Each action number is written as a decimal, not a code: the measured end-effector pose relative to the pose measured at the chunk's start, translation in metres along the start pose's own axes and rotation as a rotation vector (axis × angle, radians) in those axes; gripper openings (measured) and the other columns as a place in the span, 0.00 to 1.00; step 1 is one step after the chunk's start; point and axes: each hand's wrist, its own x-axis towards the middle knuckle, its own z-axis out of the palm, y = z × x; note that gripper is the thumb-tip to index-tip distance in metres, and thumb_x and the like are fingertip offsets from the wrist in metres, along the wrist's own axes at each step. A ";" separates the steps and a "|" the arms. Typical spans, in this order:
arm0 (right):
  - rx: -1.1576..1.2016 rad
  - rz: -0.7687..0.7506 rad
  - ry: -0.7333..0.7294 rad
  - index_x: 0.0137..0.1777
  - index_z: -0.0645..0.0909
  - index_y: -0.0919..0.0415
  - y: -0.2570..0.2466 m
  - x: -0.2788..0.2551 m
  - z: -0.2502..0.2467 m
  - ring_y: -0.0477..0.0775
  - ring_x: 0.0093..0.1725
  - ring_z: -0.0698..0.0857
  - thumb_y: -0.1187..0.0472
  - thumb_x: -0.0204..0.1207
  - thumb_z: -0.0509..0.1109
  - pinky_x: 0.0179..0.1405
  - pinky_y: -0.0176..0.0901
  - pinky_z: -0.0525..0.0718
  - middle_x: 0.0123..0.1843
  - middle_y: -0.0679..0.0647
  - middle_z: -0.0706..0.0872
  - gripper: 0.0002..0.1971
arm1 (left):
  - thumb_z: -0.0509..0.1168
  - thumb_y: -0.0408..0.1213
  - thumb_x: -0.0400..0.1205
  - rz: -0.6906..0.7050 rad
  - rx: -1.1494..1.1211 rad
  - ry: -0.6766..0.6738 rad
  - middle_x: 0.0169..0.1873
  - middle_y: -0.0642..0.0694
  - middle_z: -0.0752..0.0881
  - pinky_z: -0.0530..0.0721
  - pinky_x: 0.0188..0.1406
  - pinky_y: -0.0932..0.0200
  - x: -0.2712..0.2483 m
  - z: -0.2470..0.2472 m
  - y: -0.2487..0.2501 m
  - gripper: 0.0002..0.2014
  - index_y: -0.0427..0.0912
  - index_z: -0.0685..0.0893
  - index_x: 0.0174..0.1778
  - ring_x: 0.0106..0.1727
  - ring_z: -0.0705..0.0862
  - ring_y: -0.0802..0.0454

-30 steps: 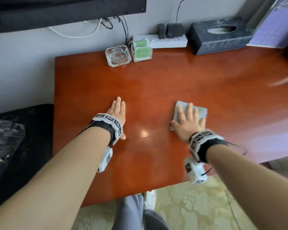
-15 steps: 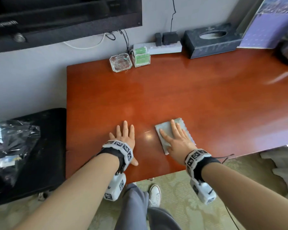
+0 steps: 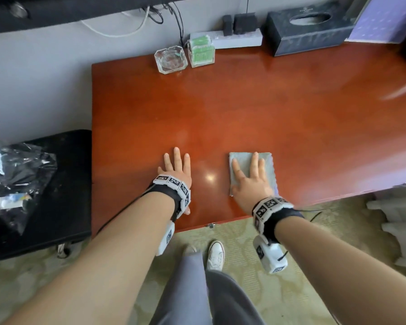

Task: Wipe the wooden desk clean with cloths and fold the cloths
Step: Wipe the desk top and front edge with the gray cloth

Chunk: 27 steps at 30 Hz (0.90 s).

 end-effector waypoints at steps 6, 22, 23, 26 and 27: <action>-0.218 -0.235 0.044 0.82 0.22 0.51 -0.033 -0.039 0.043 0.70 0.80 0.25 0.34 0.83 0.38 0.82 0.63 0.35 0.80 0.68 0.21 0.39 | 0.87 0.54 0.56 0.002 -0.003 0.061 0.74 0.27 0.17 0.52 0.81 0.27 0.007 0.008 0.001 0.82 0.35 0.20 0.79 0.80 0.30 0.21; -0.115 0.093 0.175 0.81 0.26 0.37 0.080 -0.033 0.034 0.62 0.85 0.35 0.32 0.79 0.33 0.84 0.60 0.40 0.85 0.58 0.28 0.34 | 0.83 0.63 0.56 0.095 -0.006 0.135 0.76 0.29 0.19 0.50 0.78 0.24 0.017 0.022 -0.016 0.82 0.38 0.22 0.80 0.81 0.29 0.24; -0.107 0.128 0.169 0.81 0.26 0.37 0.087 -0.031 0.029 0.62 0.85 0.35 0.32 0.78 0.34 0.84 0.61 0.41 0.85 0.58 0.28 0.34 | 0.84 0.62 0.56 0.099 -0.014 0.138 0.76 0.30 0.19 0.49 0.78 0.24 0.018 0.022 -0.017 0.82 0.38 0.22 0.80 0.81 0.29 0.24; -0.047 0.219 0.170 0.83 0.29 0.41 0.081 -0.027 0.028 0.64 0.85 0.35 0.32 0.80 0.37 0.83 0.62 0.39 0.85 0.60 0.29 0.35 | 0.83 0.63 0.56 0.100 -0.003 0.149 0.77 0.28 0.20 0.50 0.77 0.23 0.019 0.022 -0.016 0.81 0.37 0.23 0.80 0.81 0.31 0.23; -0.025 0.246 0.190 0.84 0.31 0.42 0.070 -0.026 0.032 0.65 0.85 0.35 0.33 0.81 0.38 0.83 0.63 0.39 0.85 0.62 0.29 0.36 | 0.82 0.64 0.56 0.097 0.012 0.164 0.77 0.27 0.22 0.50 0.77 0.22 0.019 0.023 -0.015 0.81 0.37 0.23 0.80 0.81 0.32 0.22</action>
